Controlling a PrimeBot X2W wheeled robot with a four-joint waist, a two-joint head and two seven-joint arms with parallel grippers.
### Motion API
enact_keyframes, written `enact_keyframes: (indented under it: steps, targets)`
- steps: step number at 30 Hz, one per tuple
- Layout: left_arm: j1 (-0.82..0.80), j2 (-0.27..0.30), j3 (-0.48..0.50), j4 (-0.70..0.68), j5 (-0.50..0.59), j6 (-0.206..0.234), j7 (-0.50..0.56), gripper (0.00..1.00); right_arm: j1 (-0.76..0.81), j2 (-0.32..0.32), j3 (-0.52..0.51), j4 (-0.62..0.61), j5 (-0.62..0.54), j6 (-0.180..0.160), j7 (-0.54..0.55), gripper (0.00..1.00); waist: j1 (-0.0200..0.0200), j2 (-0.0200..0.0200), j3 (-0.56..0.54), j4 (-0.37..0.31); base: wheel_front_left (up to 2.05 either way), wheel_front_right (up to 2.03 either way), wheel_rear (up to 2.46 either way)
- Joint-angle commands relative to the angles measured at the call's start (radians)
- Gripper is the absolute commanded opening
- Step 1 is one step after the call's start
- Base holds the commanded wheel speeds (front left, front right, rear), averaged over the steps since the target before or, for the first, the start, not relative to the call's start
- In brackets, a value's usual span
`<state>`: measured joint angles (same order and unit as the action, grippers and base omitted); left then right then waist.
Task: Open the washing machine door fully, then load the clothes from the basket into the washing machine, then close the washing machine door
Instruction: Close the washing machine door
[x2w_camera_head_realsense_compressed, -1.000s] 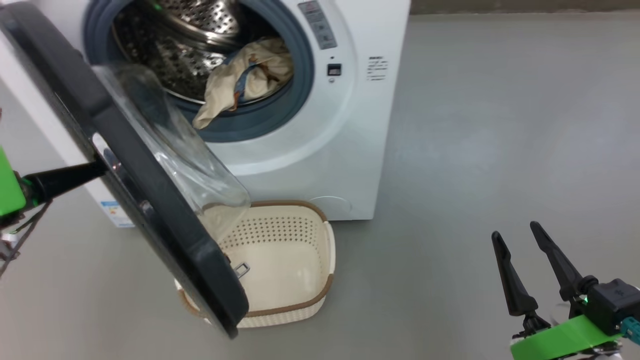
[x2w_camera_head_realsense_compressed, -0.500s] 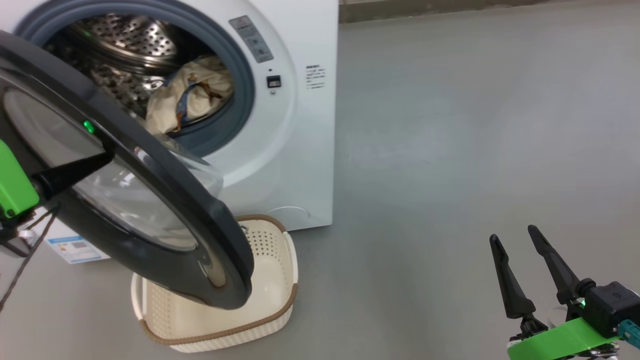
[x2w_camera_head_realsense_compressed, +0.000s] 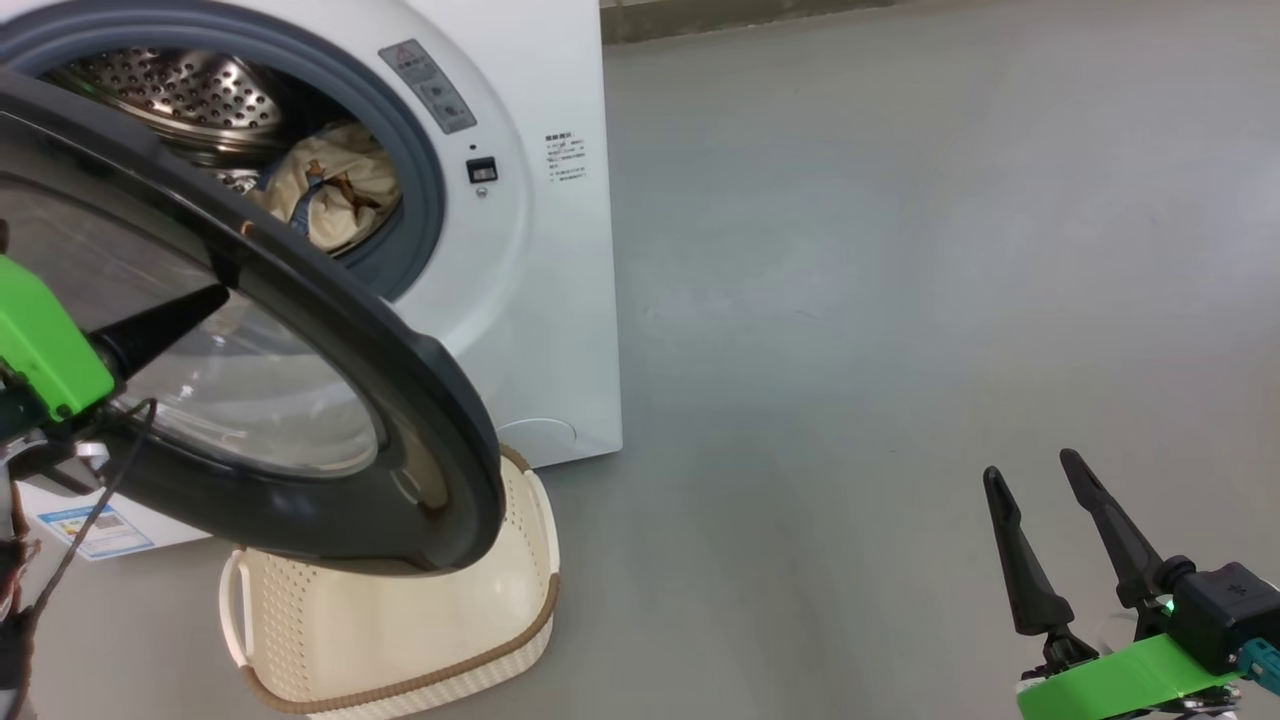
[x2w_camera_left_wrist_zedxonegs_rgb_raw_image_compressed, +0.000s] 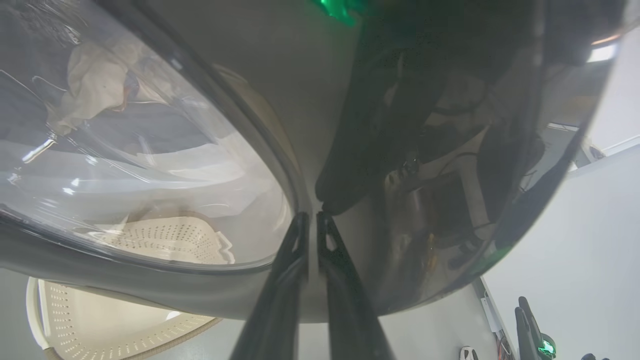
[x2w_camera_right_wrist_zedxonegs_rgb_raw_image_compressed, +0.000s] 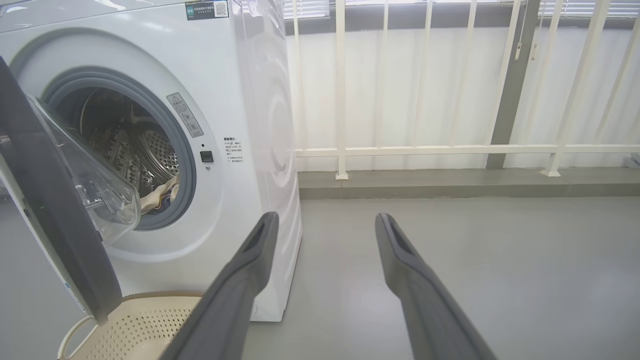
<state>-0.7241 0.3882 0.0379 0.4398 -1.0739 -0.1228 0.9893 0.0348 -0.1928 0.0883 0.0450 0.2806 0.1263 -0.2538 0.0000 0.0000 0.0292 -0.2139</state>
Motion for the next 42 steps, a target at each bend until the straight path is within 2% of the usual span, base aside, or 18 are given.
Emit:
enact_keyframes:
  steps: [1, 9, 15, 19, 20, 21, 22, 23, 24, 32, 42]
  targets:
    - [-0.061, 0.042, 0.027, -0.021, 0.009, -0.007, -0.014, 0.00, -0.005, -0.011, 0.009, -0.021, -0.008, 0.004, -0.008, 1.00, 0.0000, 0.0000, -0.001, 0.009, 0.00, 0.00, 0.00]
    - [-0.035, 0.059, 0.027, -0.026, -0.011, -0.007, -0.008, 0.00, -0.004, -0.009, 0.013, -0.021, -0.009, 0.004, -0.008, 1.00, 0.0000, 0.0000, -0.006, 0.066, 0.00, 0.00, 0.00]
    - [0.016, 0.066, 0.028, -0.043, -0.014, -0.008, -0.043, 0.00, -0.007, -0.013, 0.019, -0.021, -0.009, 0.004, -0.008, 1.00, 0.0000, 0.0000, -0.007, 0.115, 0.00, 0.00, 0.00]
    - [0.084, 0.070, 0.037, -0.063, -0.034, -0.008, -0.069, 0.40, -0.007, -0.016, 0.020, -0.021, -0.010, 0.004, -0.008, 1.00, 0.0000, 0.0000, -0.011, 0.143, 0.00, 0.00, 0.00]
    - [0.103, 0.071, 0.039, -0.069, -0.039, -0.008, -0.076, 0.47, -0.006, -0.017, 0.019, -0.022, -0.010, 0.004, -0.008, 1.00, 0.0000, 0.0000, -0.011, 0.151, 0.00, 0.00, 0.00]
    - [0.103, 0.071, 0.039, -0.069, -0.039, -0.008, -0.076, 0.47, -0.006, -0.017, 0.019, -0.022, -0.010, 0.004, -0.008, 1.00, 0.0000, 0.0000, -0.011, 0.151, 0.00, 0.00, 0.00]
    - [0.121, 0.072, 0.042, -0.073, -0.047, -0.008, -0.082, 0.52, -0.005, -0.018, 0.019, -0.022, -0.010, 0.004, -0.008, 1.00, 0.0000, 0.0000, -0.012, 0.158, 0.00, 0.00, 0.00]
    - [0.139, 0.073, 0.046, -0.077, -0.053, -0.008, -0.093, 0.73, -0.004, -0.019, 0.019, -0.022, -0.010, 0.004, -0.008, 1.00, 0.0000, 0.0000, -0.012, 0.166, 0.00, 0.00, 0.00]
    - [0.156, 0.073, 0.047, -0.081, -0.058, -0.008, -0.103, 1.00, -0.003, -0.020, 0.020, -0.022, -0.010, 0.004, -0.008, 1.00, 0.0000, 0.0000, -0.013, 0.173, 0.00, 0.00, 0.00]
    - [0.320, 0.059, 0.018, -0.124, -0.086, -0.008, -0.234, 1.00, -0.002, -0.023, 0.026, -0.024, -0.012, 0.004, -0.008, 1.00, 0.0000, 0.0000, -0.018, 0.234, 0.00, 0.00, 0.00]
    - [0.461, 0.019, 0.008, -0.098, -0.097, -0.008, -0.498, 1.00, -0.016, -0.025, 0.035, -0.021, -0.011, 0.004, -0.008, 1.00, 0.0000, 0.0000, -0.020, 0.276, 0.00, 0.00, 0.00]
